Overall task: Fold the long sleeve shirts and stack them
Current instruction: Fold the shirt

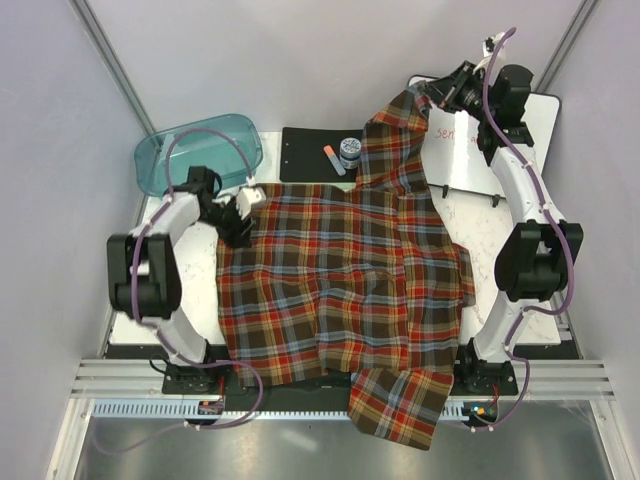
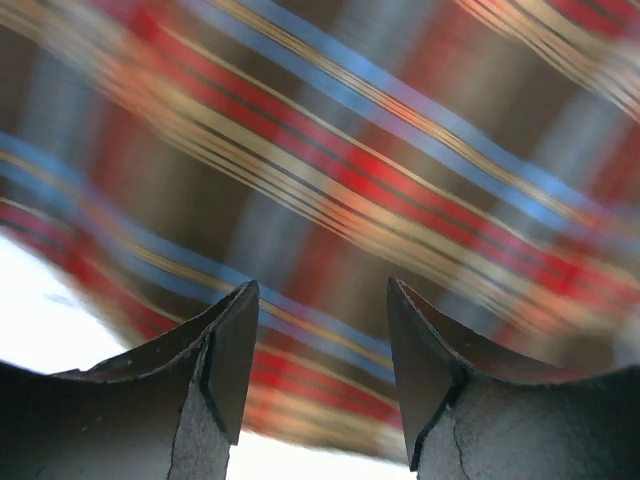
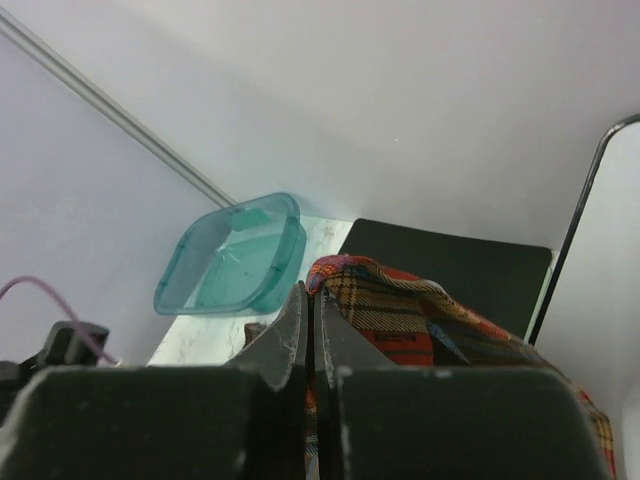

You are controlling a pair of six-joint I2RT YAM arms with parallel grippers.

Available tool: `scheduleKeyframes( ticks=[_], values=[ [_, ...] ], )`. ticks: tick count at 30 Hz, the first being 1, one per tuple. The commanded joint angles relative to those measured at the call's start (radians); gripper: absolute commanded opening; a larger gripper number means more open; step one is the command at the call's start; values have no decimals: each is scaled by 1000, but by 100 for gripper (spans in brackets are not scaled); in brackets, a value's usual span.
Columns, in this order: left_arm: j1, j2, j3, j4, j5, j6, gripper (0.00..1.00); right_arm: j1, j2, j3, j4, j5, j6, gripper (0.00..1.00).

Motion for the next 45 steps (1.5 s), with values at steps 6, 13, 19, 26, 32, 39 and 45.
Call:
scheduleKeyframes(
  ticks=[6, 13, 19, 26, 32, 39, 45],
  values=[
    [-96, -462, -440, -349, -188, 294, 61, 13, -65, -72, -8, -8, -68, 0],
    [-245, -442, -581, -154, -330, 128, 61, 12, -77, -75, -33, 0, -101, 0],
    [-276, -373, -641, -42, -567, 154, 59, 12, -71, -66, -45, 1, -115, 0],
    [-256, -348, -640, -14, -750, 275, 59, 12, -55, -60, -49, 1, -129, 0],
    [-247, -434, -492, -158, -523, 298, 64, 12, -65, -61, -19, -15, -86, 0],
    [-106, -205, 67, -110, -132, 41, 66, 18, -101, -67, 93, -28, 29, 0],
    [-87, 56, 304, 207, -74, -33, 67, 20, -114, -60, 84, -45, 51, 0]
  ],
)
